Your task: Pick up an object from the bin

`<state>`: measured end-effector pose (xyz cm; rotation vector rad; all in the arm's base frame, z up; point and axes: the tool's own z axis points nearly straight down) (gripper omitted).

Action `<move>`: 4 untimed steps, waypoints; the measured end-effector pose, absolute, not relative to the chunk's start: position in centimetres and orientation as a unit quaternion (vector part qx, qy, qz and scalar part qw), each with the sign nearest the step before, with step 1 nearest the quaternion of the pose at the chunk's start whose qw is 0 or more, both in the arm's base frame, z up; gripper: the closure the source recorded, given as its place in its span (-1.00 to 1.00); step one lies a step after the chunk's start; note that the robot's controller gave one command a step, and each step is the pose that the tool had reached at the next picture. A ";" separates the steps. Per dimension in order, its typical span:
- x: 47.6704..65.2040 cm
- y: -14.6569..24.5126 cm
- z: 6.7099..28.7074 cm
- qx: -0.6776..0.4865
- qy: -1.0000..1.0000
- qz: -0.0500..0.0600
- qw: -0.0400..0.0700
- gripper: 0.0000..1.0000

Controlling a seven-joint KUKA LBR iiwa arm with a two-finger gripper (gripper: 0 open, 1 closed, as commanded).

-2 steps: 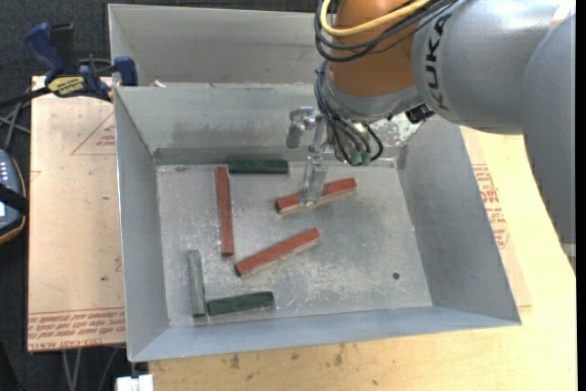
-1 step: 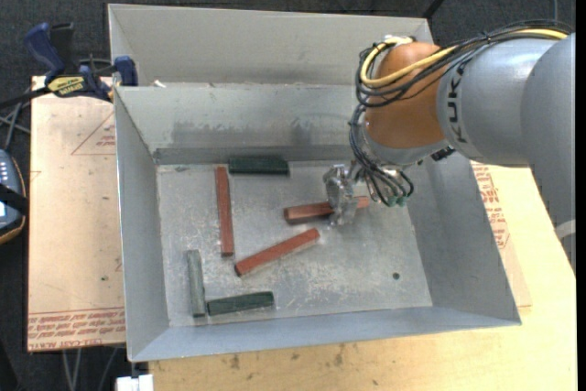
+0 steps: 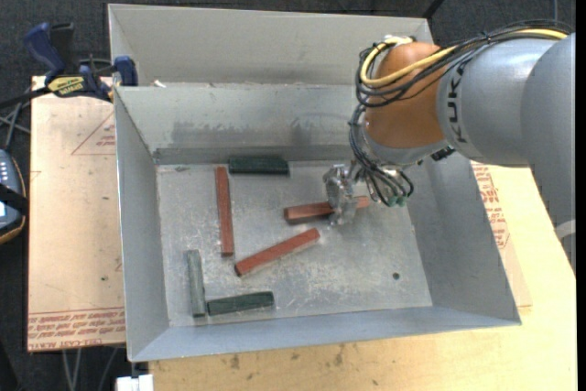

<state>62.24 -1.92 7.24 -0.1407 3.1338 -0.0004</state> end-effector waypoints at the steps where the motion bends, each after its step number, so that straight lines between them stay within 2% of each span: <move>1: 62.2 -2.2 8.2 -0.067 0.998 0.000 0.000 1.00; 2: 59.5 -0.3 13.8 -0.110 0.994 0.000 -0.003 1.00; 3: 56.2 -4.5 18.0 -0.177 0.984 -0.001 0.001 -1.00; 4: 56.2 -4.2 18.0 -0.178 0.984 0.000 0.001 -1.00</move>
Offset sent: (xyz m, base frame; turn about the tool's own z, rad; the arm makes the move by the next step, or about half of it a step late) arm -0.0582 0.0535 0.1224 -0.1375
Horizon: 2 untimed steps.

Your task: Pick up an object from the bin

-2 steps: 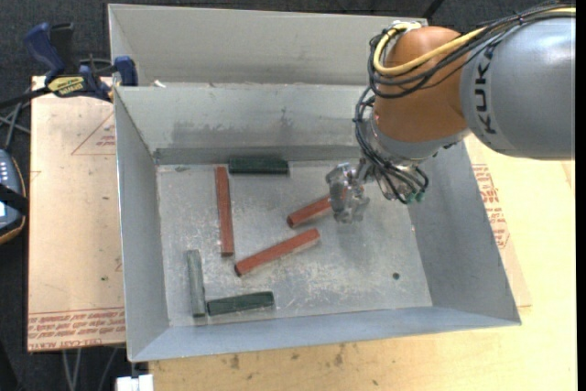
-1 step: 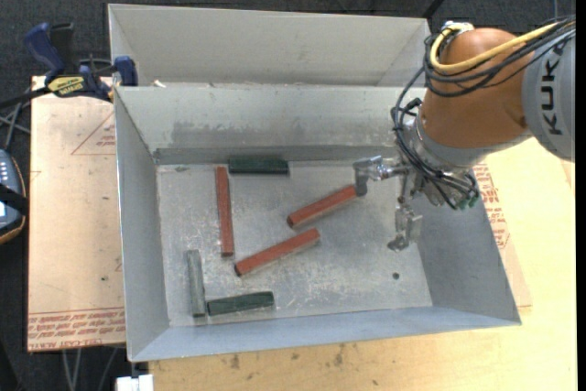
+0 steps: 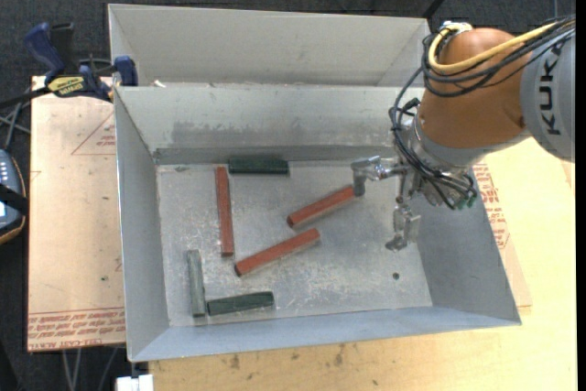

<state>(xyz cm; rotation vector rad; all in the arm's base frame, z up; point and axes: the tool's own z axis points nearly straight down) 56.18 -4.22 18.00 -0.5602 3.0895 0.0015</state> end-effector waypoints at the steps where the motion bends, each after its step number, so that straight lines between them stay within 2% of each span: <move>1: 59.6 -4.6 14.7 -0.204 0.979 -0.002 0.007 -1.00; 2: 59.0 -0.1 8.3 -0.252 0.968 0.000 0.002 -1.00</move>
Offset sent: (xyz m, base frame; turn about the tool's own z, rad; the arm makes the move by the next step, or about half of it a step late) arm 0.0215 0.0545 -0.1085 -0.1670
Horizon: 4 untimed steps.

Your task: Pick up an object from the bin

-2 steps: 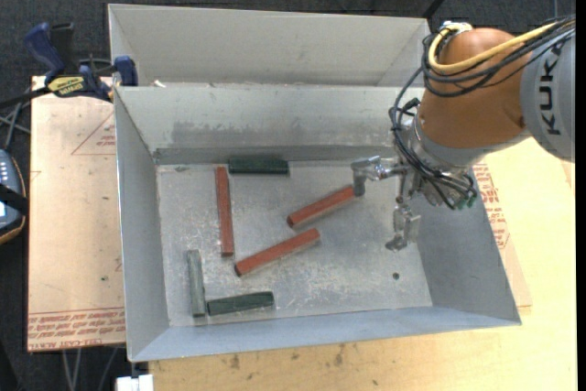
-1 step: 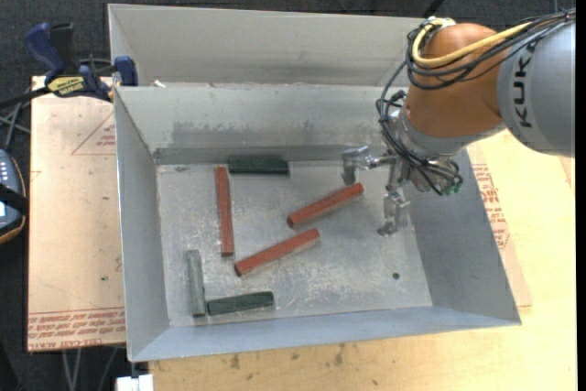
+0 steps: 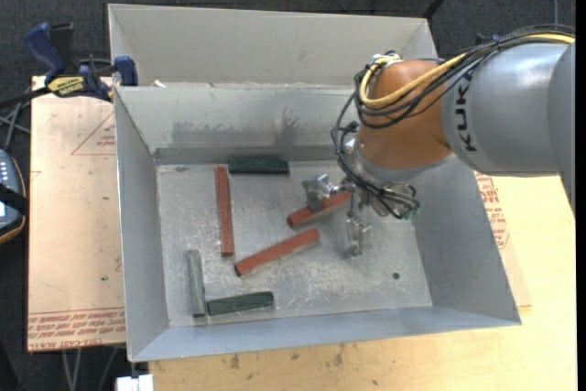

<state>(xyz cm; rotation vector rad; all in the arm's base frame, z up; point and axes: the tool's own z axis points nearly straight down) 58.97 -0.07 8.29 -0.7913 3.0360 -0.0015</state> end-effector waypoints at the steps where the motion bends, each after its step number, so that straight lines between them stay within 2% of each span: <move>1: 58.7 1.4 7.1 -0.260 0.966 0.001 0.000 -1.00; 2: 58.9 1.4 8.7 -0.282 0.959 0.002 0.000 -1.00; 3: 61.6 7.3 7.0 -0.348 0.937 0.001 0.001 1.00; 4: 61.6 7.3 7.0 -0.348 0.938 0.001 0.001 1.00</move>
Offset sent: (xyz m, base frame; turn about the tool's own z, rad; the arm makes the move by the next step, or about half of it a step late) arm -0.0169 0.0002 0.0407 -0.2010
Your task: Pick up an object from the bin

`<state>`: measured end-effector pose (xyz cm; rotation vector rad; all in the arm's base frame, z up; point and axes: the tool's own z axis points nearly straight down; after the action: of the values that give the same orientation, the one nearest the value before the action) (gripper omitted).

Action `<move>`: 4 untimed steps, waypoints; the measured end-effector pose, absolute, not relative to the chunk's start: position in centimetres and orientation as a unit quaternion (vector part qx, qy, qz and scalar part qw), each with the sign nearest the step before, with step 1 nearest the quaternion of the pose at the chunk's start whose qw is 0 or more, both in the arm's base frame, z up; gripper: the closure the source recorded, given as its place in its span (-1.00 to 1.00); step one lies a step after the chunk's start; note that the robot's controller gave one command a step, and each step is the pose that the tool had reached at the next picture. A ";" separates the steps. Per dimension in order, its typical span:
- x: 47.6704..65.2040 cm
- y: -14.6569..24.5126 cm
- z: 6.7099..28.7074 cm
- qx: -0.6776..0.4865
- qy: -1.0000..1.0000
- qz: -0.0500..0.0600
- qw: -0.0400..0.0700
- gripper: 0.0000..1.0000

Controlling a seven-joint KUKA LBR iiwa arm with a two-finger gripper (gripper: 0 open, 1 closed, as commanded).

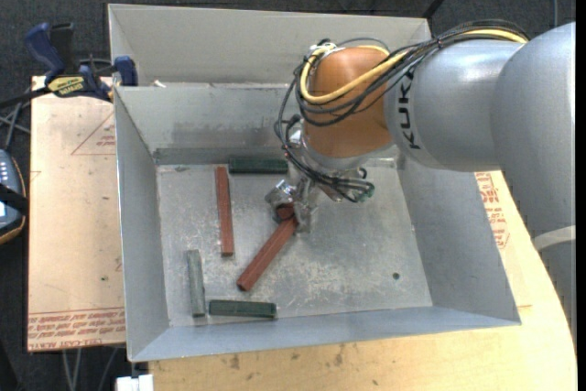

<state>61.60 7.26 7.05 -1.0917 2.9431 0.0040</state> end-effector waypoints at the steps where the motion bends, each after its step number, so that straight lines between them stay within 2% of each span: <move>1: 59.9 1.8 20.1 -0.465 0.885 -0.002 0.004 1.00; 2: 59.8 2.0 19.9 -0.466 0.885 0.001 0.002 -1.00; 3: 59.8 2.0 19.9 -0.466 0.885 0.001 0.002 -1.00; 4: 60.9 1.9 18.1 -0.494 0.870 -0.002 0.004 -1.00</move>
Offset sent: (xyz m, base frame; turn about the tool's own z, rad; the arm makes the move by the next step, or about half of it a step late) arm 0.0000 0.0000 0.0000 0.0000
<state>60.94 1.94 18.10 -1.5463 2.7245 -0.0052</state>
